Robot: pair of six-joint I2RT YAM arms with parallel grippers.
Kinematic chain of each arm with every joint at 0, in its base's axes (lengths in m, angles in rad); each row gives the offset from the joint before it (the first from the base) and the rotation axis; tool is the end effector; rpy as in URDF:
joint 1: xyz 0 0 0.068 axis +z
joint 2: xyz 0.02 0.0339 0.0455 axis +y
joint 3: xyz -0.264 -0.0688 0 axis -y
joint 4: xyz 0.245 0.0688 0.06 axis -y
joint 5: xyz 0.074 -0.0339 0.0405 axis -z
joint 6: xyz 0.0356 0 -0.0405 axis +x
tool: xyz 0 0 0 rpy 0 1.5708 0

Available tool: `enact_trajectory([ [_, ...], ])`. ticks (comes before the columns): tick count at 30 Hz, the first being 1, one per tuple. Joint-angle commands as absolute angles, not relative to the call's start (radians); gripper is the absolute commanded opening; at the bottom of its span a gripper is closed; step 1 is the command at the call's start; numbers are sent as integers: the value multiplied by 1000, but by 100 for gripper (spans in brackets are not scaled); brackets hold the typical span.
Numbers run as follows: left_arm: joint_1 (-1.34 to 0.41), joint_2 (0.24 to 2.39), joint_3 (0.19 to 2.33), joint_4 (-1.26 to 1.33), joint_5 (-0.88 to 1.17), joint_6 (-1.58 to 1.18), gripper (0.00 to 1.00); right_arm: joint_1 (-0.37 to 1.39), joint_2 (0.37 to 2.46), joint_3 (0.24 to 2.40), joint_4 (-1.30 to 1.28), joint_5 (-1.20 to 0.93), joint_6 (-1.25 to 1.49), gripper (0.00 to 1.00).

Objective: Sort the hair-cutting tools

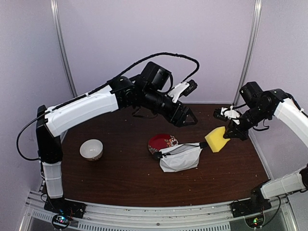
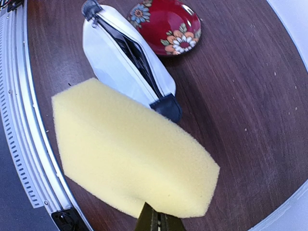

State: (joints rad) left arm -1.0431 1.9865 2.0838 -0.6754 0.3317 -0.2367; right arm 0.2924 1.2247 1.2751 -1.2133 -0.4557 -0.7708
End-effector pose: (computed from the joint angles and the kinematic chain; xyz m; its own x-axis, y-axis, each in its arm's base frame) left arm 0.2190 -0.3988 0.3797 -0.4912 0.4026 -0.7724 0.8631 0.3445 -0.3694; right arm 0.2005 0.0767 0.3368 -0.3338 -0.7538 -0.5660 -0.9180 0.3964 0.0134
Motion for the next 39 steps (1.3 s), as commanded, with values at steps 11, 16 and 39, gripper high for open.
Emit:
enact_trajectory([
  [11, -977, 2080, 2070, -614, 682, -508, 69, 642, 1251, 1407, -1122, -273, -703, 0],
  [16, -977, 2098, 2050, -580, 734, -538, 69, 685, 1263, 1408, -1088, -228, -697, 0],
  [39, -977, 2178, 2081, -587, 878, -572, 46, 777, 1276, 1436, -1082, -163, -722, 0],
])
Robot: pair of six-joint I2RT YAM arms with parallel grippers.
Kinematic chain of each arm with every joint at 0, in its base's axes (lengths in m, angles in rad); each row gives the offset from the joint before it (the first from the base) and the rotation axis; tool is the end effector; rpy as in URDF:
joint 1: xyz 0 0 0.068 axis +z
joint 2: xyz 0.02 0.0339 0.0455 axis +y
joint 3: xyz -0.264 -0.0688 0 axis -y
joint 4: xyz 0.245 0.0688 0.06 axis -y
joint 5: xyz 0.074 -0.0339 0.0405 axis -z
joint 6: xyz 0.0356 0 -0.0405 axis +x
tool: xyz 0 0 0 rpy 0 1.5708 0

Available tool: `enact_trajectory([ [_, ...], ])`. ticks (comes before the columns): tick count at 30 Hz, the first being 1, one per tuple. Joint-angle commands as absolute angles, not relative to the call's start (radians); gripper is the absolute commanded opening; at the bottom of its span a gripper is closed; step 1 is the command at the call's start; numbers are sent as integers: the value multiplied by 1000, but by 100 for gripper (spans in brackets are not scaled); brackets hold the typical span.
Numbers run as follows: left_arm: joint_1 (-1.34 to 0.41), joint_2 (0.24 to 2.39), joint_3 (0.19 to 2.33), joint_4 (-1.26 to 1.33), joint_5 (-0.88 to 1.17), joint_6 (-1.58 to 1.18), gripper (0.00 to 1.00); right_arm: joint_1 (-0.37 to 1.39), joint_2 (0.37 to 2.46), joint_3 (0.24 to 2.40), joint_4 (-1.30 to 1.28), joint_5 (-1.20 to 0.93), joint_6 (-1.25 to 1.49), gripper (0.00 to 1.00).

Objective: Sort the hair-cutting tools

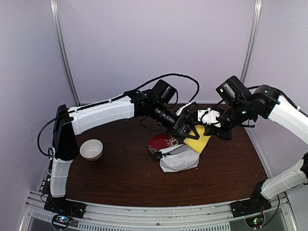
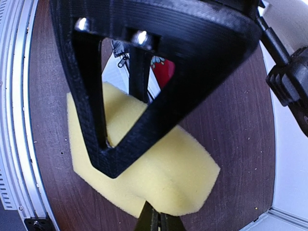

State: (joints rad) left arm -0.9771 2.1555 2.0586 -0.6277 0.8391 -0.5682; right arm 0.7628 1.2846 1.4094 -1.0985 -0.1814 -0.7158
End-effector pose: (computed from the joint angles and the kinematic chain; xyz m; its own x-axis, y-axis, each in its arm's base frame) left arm 0.2514 -0.4198 0.3048 -0.7783 0.5104 -0.3657 0.5299 0.2215 -0.8186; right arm 0.1708 0.1721 0.3666 0.0430 -0.8518 -0.5222 -0.9604 0.1087 -0.2564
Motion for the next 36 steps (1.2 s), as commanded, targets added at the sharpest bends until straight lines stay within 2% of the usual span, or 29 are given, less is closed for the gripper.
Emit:
enact_trajectory([
  [1, -977, 2180, 2081, -587, 879, -572, 45, 778, 1277, 1434, -1079, -161, -720, 0],
  [5, -977, 2183, 2083, -574, 900, -571, 40, 778, 1283, 1436, -1078, -172, -716, 1],
  [10, -977, 2183, 2084, -545, 919, -578, 39, 782, 1294, 1449, -1085, -186, -711, 2],
  [16, -977, 2192, 2082, -534, 916, -581, 30, 784, 1309, 1453, -1084, -192, -706, 3],
  [18, -977, 2193, 2080, -538, 910, -580, 31, 784, 1310, 1454, -1083, -194, -704, 3],
  [21, -977, 2192, 2078, -544, 902, -576, 37, 784, 1312, 1455, -1085, -191, -704, 3],
  [24, -977, 2192, 2079, -545, 899, -571, 38, 784, 1312, 1453, -1084, -190, -703, 4],
  [27, -977, 2192, 2081, -545, 899, -563, 22, 784, 1312, 1451, -1081, -190, -700, 4],
  [30, -976, 2190, 2081, -554, 884, -556, 8, 784, 1305, 1444, -1082, -166, -700, 17],
  [33, -968, 2172, 2084, -621, 813, -504, 3, 769, 1275, 1428, -1084, -144, -698, 26],
  [36, -947, 2120, 2064, -704, 726, -403, 0, 706, 1205, 1385, -1074, -210, -691, 38],
])
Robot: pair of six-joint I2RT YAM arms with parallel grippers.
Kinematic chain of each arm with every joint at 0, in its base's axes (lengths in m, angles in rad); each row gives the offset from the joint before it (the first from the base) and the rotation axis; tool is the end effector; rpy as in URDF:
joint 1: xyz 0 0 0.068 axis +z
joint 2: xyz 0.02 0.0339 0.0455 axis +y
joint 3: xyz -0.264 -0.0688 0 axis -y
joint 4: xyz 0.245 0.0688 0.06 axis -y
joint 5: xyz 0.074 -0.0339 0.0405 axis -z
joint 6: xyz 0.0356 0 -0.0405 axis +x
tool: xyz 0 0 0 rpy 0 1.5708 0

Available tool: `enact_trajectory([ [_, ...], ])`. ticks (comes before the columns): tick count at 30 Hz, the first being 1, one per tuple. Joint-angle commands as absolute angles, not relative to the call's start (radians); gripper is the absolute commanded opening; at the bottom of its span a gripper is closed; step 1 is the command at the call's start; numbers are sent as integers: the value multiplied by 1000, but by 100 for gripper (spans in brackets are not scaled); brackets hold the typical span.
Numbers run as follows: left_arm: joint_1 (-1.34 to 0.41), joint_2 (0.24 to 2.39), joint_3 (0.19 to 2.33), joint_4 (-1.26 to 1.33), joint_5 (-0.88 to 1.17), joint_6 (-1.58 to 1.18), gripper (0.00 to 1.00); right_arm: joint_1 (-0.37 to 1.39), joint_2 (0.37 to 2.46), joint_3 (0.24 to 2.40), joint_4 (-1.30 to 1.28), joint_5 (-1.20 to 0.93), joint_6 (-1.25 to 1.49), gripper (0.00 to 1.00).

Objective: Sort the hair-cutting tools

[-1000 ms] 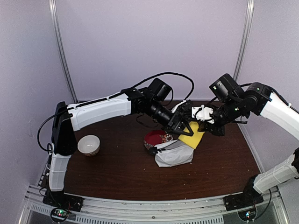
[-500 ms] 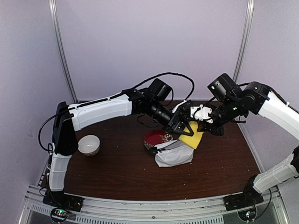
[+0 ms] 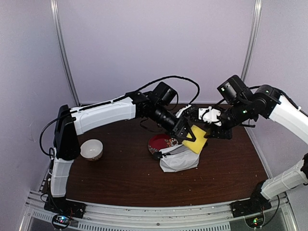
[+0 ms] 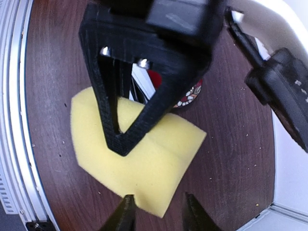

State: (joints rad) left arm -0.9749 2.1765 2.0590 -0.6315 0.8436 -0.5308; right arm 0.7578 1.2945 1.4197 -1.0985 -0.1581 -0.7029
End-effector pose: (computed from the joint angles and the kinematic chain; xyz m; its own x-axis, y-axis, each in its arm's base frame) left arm 0.2542 -0.4223 0.2949 -0.7635 0.5264 -0.3741 0.5459 0.2165 -0.8094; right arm 0.1741 0.1725 0.3674 0.0222 -0.8579 -0.5134 -0.9551 0.1335 -0.2644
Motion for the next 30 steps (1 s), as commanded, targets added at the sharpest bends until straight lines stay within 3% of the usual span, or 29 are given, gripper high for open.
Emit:
enact_trajectory([
  [1, -941, 2101, 2046, -723, 695, -371, 0, 676, 1180, 1358, -1056, -260, -681, 42],
  [4, -937, 2048, 2005, -779, 578, -254, 0, 541, 1131, 1233, -937, -418, -599, 51],
  [6, -939, 2031, 1988, -810, 522, -191, 0, 445, 1138, 1170, -869, -503, -490, 53],
  [13, -1004, 2011, 1949, -825, 280, -47, 0, 312, 1336, 1074, -804, -803, -354, 43],
  [22, -1080, 2031, 1960, -806, 159, 38, 0, 277, 1586, 1189, -870, -814, -316, 38],
  [30, -1091, 2086, 1988, -786, 178, 52, 0, 247, 1574, 1171, -843, -807, -283, 40],
])
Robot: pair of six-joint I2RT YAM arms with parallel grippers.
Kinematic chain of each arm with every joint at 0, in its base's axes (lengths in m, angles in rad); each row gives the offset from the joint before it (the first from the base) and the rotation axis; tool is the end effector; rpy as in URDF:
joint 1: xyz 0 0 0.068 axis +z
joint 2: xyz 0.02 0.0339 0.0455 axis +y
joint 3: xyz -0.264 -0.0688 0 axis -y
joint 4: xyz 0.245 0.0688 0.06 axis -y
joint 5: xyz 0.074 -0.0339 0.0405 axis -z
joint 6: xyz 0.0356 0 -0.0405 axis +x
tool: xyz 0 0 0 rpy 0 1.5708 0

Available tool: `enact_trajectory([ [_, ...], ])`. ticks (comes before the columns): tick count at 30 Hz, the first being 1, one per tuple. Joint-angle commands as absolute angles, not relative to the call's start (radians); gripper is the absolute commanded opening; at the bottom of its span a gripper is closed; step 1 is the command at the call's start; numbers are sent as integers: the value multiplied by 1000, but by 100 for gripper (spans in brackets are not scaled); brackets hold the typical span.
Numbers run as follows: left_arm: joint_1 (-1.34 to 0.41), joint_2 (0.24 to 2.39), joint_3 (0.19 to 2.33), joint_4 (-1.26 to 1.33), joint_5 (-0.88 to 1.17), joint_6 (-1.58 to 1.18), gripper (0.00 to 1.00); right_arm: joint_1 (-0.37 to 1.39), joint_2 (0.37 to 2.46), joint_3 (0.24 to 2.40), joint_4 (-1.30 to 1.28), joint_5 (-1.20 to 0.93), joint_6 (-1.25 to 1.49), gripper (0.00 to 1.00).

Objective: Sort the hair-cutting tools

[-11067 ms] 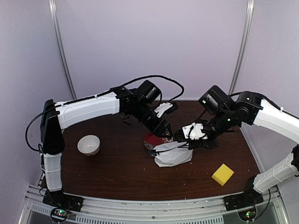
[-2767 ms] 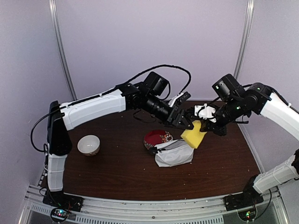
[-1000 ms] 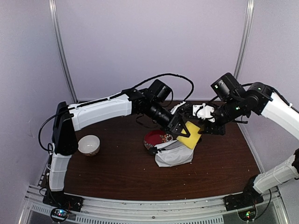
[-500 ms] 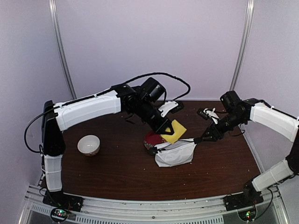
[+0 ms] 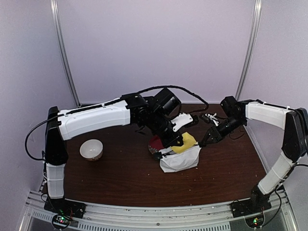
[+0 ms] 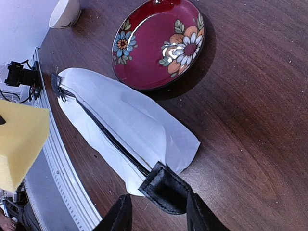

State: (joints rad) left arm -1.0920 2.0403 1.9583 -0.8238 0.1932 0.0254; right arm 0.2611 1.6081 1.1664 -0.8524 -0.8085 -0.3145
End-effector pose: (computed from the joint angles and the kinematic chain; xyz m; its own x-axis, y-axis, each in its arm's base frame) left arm 0.2039 -0.4077 0.3029 -0.3389 0.7070 -0.6207 0.9345 0.3291 -0.1354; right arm 0.2870 0.1033 0.2320 -0.7696 -0.4268 -0.4750 -0.6385 0.5091 0.5771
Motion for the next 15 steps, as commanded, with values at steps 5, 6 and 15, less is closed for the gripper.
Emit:
enact_trajectory([
  [5, -1092, 2122, 2012, -783, 132, 57, 0, 239, 1560, 1166, -832, -746, -257, 47],
  [6, -1092, 2127, 2016, -780, 122, 56, 0, 239, 1565, 1165, -833, -753, -256, 48],
  [15, -1091, 2203, 2108, -772, 79, 79, 0, 239, 1682, 1205, -918, -890, -289, 42],
])
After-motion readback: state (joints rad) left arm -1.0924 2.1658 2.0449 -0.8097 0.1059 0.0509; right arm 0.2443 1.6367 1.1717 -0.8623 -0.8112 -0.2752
